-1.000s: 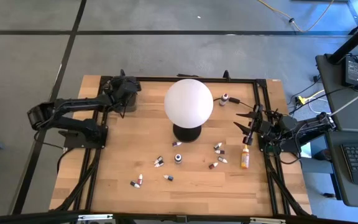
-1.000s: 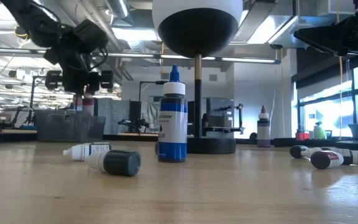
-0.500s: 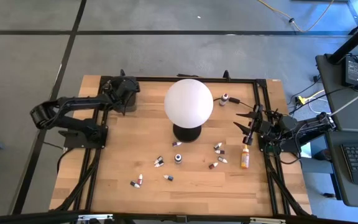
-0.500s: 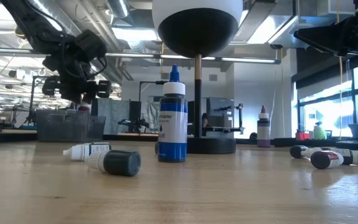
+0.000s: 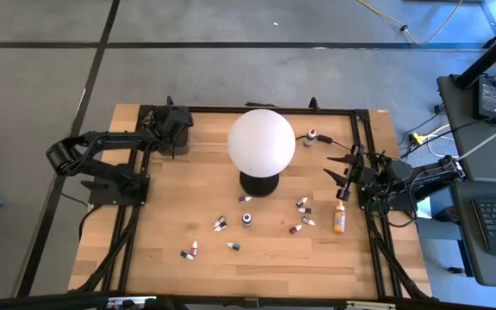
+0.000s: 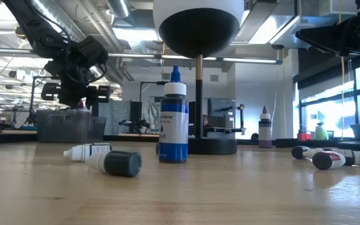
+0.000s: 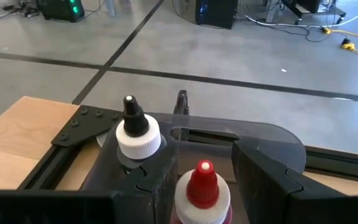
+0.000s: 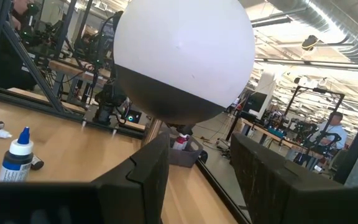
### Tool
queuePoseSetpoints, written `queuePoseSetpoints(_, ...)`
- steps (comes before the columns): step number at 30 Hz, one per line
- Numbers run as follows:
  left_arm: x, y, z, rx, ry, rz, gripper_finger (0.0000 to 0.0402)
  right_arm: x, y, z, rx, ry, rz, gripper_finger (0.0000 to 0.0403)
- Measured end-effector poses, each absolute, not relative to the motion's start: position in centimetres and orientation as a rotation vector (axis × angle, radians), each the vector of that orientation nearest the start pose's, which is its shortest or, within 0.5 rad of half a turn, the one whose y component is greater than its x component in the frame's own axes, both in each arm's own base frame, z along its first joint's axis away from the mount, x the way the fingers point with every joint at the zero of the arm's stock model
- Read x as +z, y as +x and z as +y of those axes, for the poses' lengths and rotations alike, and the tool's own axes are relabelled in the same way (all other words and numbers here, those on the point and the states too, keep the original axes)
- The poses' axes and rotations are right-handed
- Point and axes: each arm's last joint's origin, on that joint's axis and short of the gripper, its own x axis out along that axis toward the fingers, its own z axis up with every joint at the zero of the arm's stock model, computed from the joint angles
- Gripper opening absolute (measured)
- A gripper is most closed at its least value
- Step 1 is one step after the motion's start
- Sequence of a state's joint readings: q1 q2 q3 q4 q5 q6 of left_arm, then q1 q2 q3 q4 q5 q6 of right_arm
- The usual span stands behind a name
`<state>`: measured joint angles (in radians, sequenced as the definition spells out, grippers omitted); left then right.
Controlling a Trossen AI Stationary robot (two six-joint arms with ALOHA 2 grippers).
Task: Pick & Place food coloring
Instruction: Put the big red food coloring bottle into the black container, then put the big blue food coloring bottle into the black container
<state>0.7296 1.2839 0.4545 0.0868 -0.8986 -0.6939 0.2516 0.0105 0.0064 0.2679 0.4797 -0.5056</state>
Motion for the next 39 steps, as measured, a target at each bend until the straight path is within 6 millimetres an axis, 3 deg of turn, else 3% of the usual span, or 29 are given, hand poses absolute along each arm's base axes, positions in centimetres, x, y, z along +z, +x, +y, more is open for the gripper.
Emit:
queuePoseSetpoints(10, 16.1, 14.7, 16.2, 1.74, -0.348, 0.327, 0.0149, 19.0, 9.2, 1.0, -0.283, -0.406, -0.183, 0.0173)
queuePoseSetpoints(20, 19.8, 14.3, 15.5, 1.673, -0.302, 0.164, 0.0146, 19.0, 9.2, 1.0, -0.283, -0.406, -0.184, 0.0173)
queuePoseSetpoints(23, 21.3, 14.4, 14.5, 1.529, -0.283, 0.155, 0.0146, 19.0, 9.2, 1.0, -0.283, -0.406, -0.184, 0.0173)
queuePoseSetpoints(28, 22.6, 16.0, 11.9, 1.031, -0.218, 0.224, 0.0146, 19.0, 9.2, 1.0, -0.283, -0.407, -0.183, 0.0173)
queuePoseSetpoints(31, 22.8, 17.2, 10.0, 0.815, -0.211, 0.232, 0.0149, 19.0, 9.2, 1.0, -0.283, -0.407, -0.183, 0.0173)
queuePoseSetpoints(39, 22.4, 19.9, 3.7, 0.437, -0.18, 0.287, 0.0147, 19.0, 9.2, 1.0, -0.283, -0.406, -0.184, 0.0173)
